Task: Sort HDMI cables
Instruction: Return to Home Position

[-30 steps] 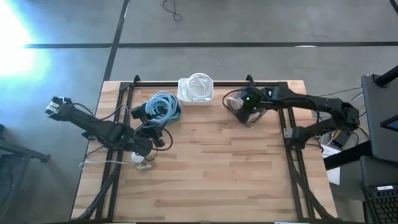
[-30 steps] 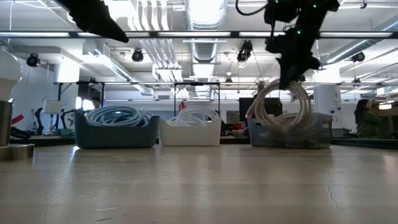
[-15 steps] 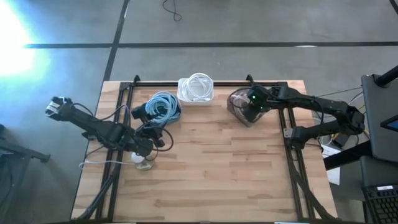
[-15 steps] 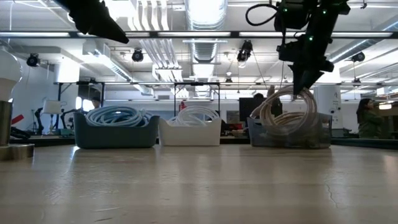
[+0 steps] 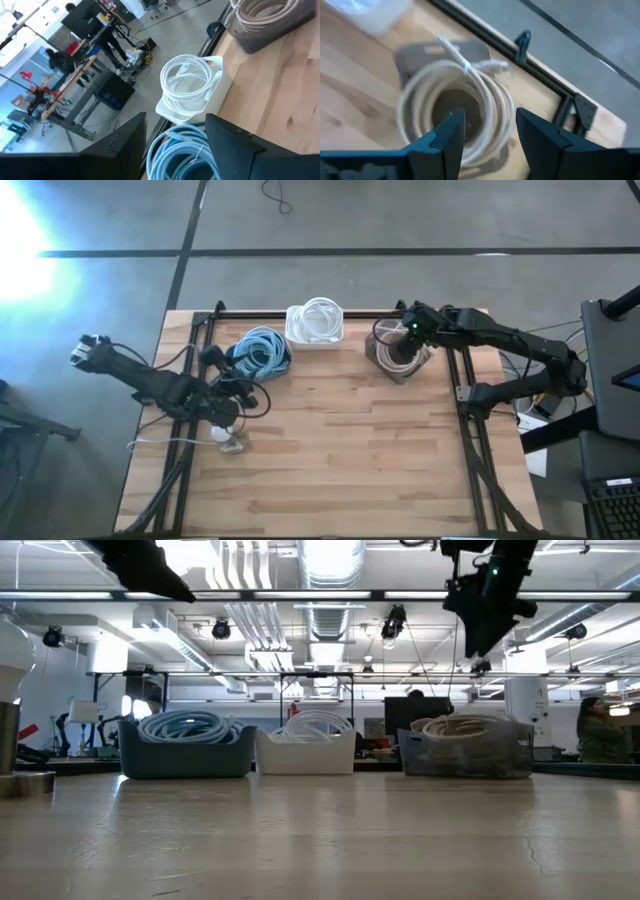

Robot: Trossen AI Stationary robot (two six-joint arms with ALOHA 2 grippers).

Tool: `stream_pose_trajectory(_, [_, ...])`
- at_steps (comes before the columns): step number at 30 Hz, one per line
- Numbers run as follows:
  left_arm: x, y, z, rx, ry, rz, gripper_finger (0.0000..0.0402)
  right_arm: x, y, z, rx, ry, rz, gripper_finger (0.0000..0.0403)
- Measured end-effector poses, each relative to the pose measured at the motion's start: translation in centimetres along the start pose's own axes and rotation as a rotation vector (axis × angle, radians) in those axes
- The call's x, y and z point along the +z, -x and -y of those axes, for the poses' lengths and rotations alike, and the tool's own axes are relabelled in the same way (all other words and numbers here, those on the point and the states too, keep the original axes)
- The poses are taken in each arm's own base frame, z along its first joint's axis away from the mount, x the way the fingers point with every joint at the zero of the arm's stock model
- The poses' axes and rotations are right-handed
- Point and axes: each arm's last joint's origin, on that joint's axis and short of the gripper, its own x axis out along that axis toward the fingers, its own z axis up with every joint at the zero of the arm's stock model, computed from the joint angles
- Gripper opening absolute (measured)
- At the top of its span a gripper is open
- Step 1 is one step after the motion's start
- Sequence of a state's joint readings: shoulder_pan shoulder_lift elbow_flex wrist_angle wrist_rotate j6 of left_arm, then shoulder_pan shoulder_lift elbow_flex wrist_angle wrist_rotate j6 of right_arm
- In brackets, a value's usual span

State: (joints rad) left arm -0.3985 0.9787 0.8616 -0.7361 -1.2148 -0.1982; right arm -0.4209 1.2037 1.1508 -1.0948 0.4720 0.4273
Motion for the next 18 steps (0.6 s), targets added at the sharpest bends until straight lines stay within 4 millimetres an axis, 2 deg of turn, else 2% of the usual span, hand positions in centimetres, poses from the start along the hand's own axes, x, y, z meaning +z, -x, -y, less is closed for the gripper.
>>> stream_pose_trajectory(4, [-1.0, 0.4, -1.2, -0.032, 0.036, -0.036, 0.0207, 0.5, 1.5, -0.8, 0.053, 0.002, 0.056, 0.0166])
stream_pose_trajectory(9, [-2.4, 1.0, -2.9, -0.048, 0.087, -0.088, 0.0207, -0.1, 3.2, -3.0, 0.152, 0.18, 0.123, 0.0152])
stream_pose_trajectory(14, [-3.6, 1.7, -5.1, -0.041, 0.252, -0.099, 0.0207, -1.8, 4.8, -5.1, 0.364, 0.406, 0.243, 0.0142])
stream_pose_trajectory(18, [-4.8, 2.3, -6.3, -0.061, 0.339, -0.079, 0.0207, -3.3, 5.6, -5.3, 0.631, 0.477, 0.428, 0.0141])
